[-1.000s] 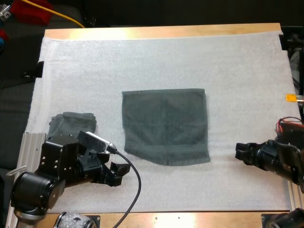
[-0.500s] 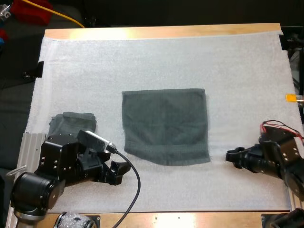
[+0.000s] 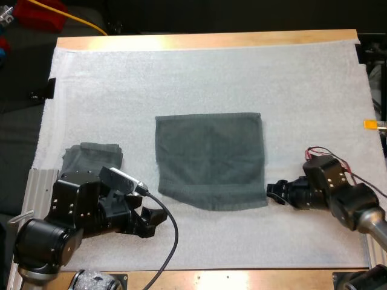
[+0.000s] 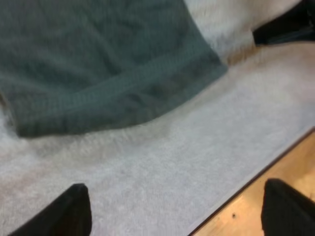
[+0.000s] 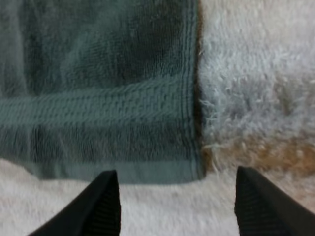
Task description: Pick towel from pile, fold and stack
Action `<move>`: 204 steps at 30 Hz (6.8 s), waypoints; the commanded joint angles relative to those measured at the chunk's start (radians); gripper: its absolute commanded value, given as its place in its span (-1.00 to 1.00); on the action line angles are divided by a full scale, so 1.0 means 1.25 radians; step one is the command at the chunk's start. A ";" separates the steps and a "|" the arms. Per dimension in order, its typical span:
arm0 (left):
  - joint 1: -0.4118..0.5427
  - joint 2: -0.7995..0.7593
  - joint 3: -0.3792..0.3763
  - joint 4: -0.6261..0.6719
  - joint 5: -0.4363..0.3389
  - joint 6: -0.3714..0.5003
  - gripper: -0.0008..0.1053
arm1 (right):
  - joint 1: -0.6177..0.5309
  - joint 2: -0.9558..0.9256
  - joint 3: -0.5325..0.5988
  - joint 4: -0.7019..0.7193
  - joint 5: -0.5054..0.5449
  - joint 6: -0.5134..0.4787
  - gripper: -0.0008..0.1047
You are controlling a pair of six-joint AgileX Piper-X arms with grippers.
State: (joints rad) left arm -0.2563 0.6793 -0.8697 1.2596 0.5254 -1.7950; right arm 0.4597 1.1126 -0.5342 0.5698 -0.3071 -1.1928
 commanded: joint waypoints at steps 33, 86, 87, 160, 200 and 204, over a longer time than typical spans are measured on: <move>0.001 -0.002 0.024 -0.009 -0.042 -0.003 0.30 | -0.002 0.236 0.004 -0.152 -0.137 0.107 -0.98; 0.001 0.553 0.209 -0.599 -0.080 -0.032 0.30 | -0.002 0.210 0.004 -0.135 -0.143 0.093 -0.98; 0.001 0.560 0.209 -0.599 -0.071 -0.032 0.30 | -0.002 0.210 0.004 -0.135 -0.143 0.093 -0.98; -0.122 0.329 0.207 -0.039 -0.108 0.095 -0.98 | 0.193 -0.112 0.001 0.112 -0.098 0.157 -0.97; 0.121 0.829 -0.183 -0.132 0.013 0.023 -0.98 | -0.080 0.258 -0.014 -0.538 -0.205 0.492 -0.97; 0.121 0.828 -0.183 -0.166 -0.041 0.015 -0.98 | -0.080 0.264 -0.015 -0.537 -0.147 0.492 -0.97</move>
State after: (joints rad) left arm -0.1043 1.7190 -1.0945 1.0605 0.4927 -1.7687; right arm 0.3639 1.4436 -0.5420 -0.0947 -0.5029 -0.5762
